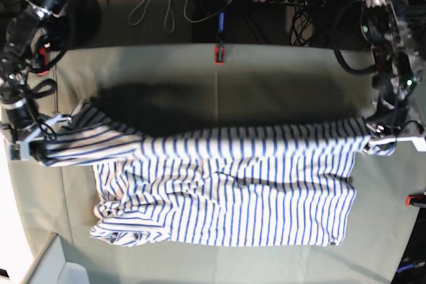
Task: Layout the t-shirt on the table in an organized manner, then fold the t-shirt properly
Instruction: 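Lift the shirt edge high with both grippers and swing it up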
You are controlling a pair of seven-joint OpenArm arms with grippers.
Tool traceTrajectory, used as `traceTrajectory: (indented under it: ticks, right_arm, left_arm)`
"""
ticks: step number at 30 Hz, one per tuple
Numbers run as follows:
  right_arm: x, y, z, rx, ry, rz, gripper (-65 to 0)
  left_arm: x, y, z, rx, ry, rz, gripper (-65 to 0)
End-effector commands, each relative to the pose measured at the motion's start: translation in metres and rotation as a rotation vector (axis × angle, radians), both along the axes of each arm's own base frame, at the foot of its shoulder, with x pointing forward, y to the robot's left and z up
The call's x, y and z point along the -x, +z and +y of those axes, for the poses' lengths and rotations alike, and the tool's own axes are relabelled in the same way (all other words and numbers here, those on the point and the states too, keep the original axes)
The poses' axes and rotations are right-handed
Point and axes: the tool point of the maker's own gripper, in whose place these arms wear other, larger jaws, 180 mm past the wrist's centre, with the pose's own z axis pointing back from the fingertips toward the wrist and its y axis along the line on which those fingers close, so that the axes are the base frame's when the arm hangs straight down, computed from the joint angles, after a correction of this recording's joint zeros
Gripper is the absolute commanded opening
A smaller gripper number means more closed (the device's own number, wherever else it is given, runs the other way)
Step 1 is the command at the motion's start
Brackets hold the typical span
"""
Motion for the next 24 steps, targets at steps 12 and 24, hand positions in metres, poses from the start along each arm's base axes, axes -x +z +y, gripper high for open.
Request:
traceTrajectory:
  ticks: [12, 24]
  right_arm:
    - [0.047, 0.073, 0.016, 0.077, 0.071, -0.164, -65.0]
    - [-0.002, 0.091, 0.037, 0.035, 0.12, -0.238, -65.0]
  left_arm:
    - [0.054, 0.032, 0.036, -0.108, 0.106, -0.032, -65.0]
    - [-0.041, 0.075, 0.021, -0.077, 0.039, -0.2, -65.0]
